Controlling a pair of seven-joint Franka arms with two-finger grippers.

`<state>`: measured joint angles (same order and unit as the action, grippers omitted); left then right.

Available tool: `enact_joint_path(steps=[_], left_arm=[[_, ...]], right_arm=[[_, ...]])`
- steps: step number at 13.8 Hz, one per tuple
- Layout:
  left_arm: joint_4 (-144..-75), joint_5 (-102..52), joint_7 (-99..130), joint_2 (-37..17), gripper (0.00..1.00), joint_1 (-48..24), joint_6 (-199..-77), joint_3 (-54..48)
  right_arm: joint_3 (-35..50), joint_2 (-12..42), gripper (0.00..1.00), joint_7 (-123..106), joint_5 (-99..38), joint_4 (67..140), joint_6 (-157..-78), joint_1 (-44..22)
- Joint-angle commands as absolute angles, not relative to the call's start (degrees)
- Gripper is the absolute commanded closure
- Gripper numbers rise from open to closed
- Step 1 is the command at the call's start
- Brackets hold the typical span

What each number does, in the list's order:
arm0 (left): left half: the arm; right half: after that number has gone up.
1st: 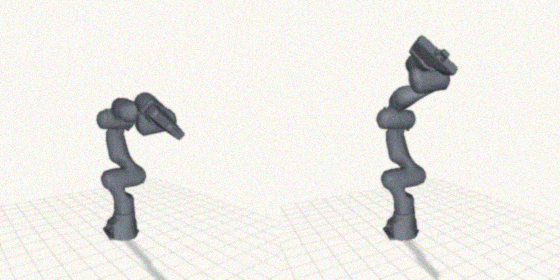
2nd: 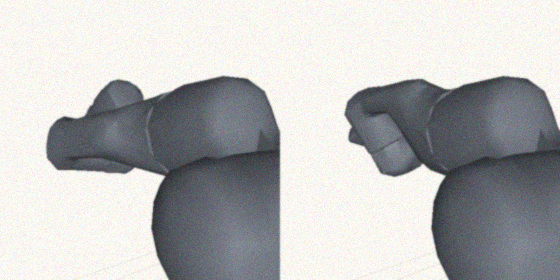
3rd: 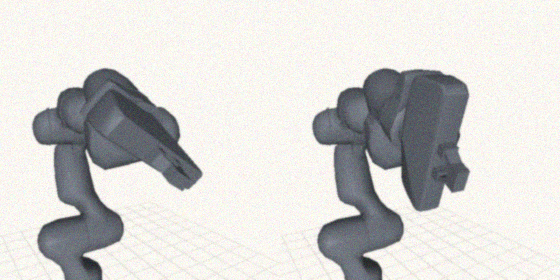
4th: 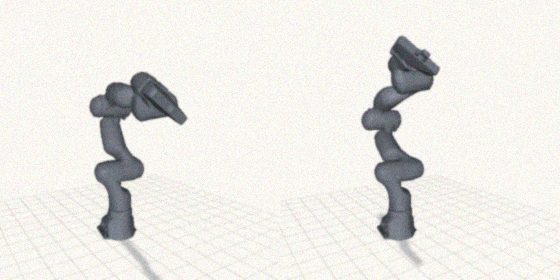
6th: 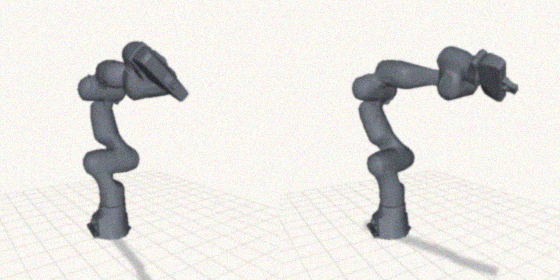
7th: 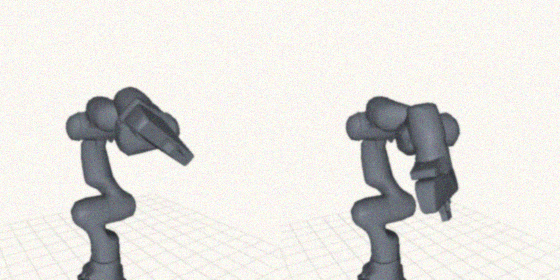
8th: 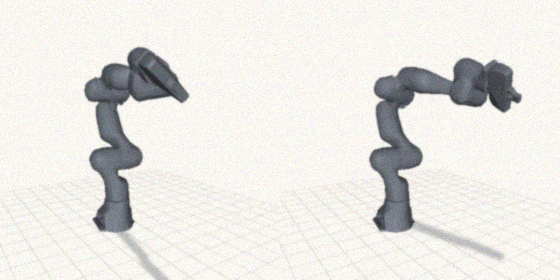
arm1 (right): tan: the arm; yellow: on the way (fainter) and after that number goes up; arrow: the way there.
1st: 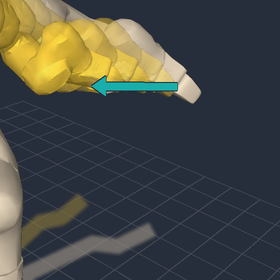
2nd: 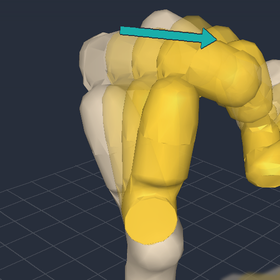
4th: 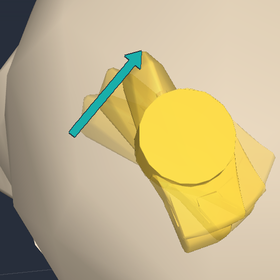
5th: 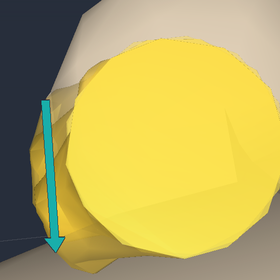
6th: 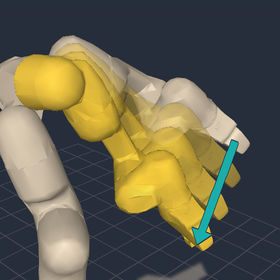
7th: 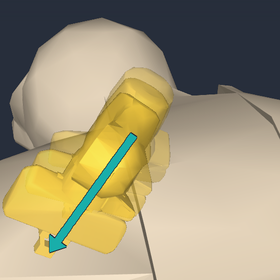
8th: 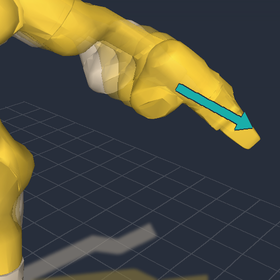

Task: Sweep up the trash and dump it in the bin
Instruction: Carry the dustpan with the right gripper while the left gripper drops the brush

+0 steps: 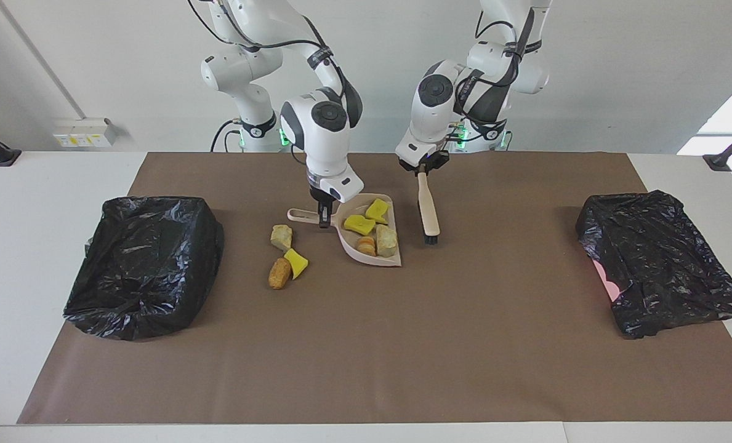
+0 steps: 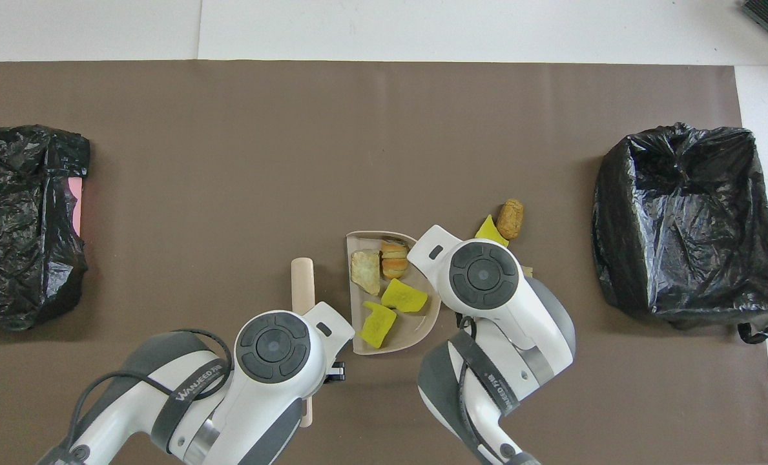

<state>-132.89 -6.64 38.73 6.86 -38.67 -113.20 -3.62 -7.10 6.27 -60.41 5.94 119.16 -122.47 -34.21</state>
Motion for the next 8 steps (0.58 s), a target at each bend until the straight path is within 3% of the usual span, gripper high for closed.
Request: enact_joint_path(steps=[1,5,8], left_arm=[[-136.31,-5.45,43.14,10.71,1.0,-40.77,-114.07,-4.13],[-140.97,-5.62,51.48,12.3,1.0,-50.34,-118.9,-4.22],[-145.18,-6.42,56.32,14.05,1.0,-56.59,-124.09,-4.31]], right_arm=[[-6.77,3.61,1.0,-67.82,6.68,114.98,-116.56,-28.06],[-6.94,2.99,1.0,-78.03,6.06,107.24,-107.42,-19.8],[-6.94,1.76,1.0,-84.7,6.5,105.73,-106.17,-11.98]])
